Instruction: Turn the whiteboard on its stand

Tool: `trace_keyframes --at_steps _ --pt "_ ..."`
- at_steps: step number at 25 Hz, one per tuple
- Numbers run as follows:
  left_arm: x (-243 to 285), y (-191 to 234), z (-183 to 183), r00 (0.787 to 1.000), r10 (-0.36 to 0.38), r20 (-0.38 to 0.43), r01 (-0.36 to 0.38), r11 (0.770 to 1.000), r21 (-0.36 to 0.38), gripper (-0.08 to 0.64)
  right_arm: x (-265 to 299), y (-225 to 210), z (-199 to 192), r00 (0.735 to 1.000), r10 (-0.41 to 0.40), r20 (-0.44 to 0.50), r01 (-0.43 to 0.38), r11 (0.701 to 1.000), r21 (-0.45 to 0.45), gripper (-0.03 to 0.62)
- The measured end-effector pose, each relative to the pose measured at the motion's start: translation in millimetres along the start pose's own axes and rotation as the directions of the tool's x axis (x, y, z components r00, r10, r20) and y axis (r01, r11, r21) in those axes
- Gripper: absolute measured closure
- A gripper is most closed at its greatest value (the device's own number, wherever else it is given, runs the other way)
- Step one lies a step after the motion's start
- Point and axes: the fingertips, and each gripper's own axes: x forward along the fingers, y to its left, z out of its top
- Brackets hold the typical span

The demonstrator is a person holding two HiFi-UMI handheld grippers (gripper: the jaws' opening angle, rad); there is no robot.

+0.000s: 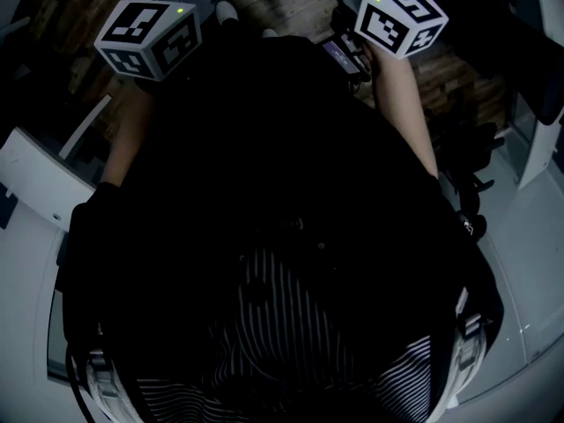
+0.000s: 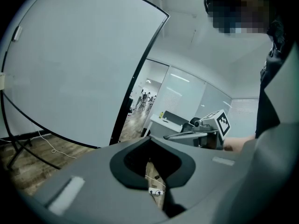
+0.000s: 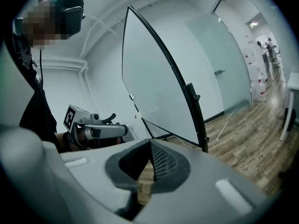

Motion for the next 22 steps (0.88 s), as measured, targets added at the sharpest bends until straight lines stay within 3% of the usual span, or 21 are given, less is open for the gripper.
trace_keyframes --at_steps 5,15,22 --pt "-10 25 14 0.999 -0.031 0.034 0.03 0.999 0.023 0.558 22 6 17 0.998 -0.053 0.028 0.053 0.998 -0.023 0.592" --pt "-24 77 37 0.993 -0.117 0.023 0.116 0.992 0.048 0.558 83 14 59 0.992 -0.121 0.029 0.123 0.988 -0.088 0.592" --pt "-22 109 44 0.993 -0.107 0.046 0.107 0.994 -0.005 0.558 101 -20 100 0.976 -0.201 0.087 0.206 0.977 -0.056 0.592"
